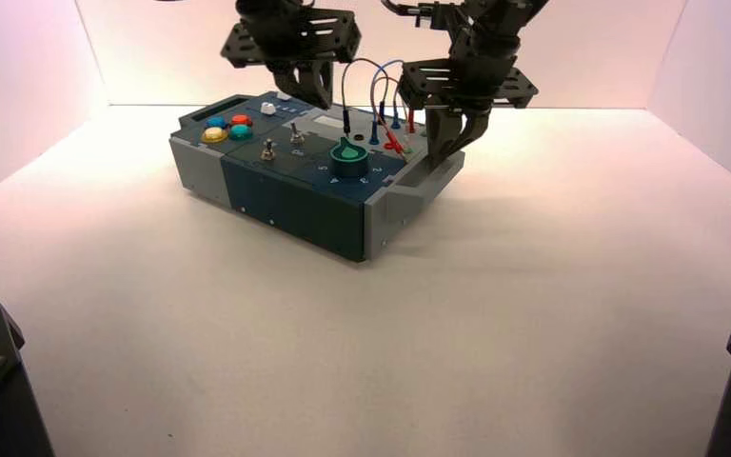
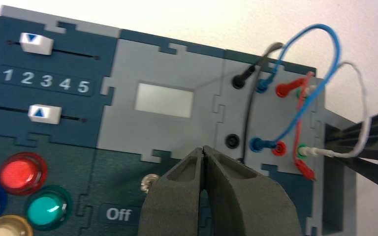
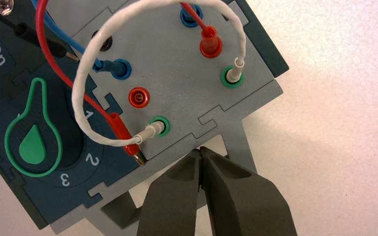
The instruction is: Flip the top switch on with the left gripper.
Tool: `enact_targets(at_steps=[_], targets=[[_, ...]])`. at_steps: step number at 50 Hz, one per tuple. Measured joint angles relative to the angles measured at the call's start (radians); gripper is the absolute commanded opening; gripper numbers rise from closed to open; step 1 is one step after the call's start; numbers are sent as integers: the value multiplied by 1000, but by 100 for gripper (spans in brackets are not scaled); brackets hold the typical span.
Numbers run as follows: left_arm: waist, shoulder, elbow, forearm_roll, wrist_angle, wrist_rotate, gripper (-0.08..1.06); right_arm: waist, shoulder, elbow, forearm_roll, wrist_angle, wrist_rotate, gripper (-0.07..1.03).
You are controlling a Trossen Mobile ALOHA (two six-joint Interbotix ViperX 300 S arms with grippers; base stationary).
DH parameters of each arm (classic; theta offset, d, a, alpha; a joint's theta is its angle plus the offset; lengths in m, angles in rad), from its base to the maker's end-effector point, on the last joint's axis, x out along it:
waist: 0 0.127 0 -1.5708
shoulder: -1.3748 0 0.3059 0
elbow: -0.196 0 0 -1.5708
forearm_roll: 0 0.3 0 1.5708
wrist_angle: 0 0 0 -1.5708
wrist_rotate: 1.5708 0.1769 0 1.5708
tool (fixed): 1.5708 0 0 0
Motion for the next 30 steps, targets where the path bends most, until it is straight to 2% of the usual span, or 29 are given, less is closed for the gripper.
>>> enact_targets(at_steps=[12, 30], targets=[[52, -2, 14, 5, -9, 2, -3, 0, 3, -2, 0, 0, 0, -2], [83, 0, 38, 9, -12, 2, -3, 0, 18, -28, -2, 14, -2, -2]])
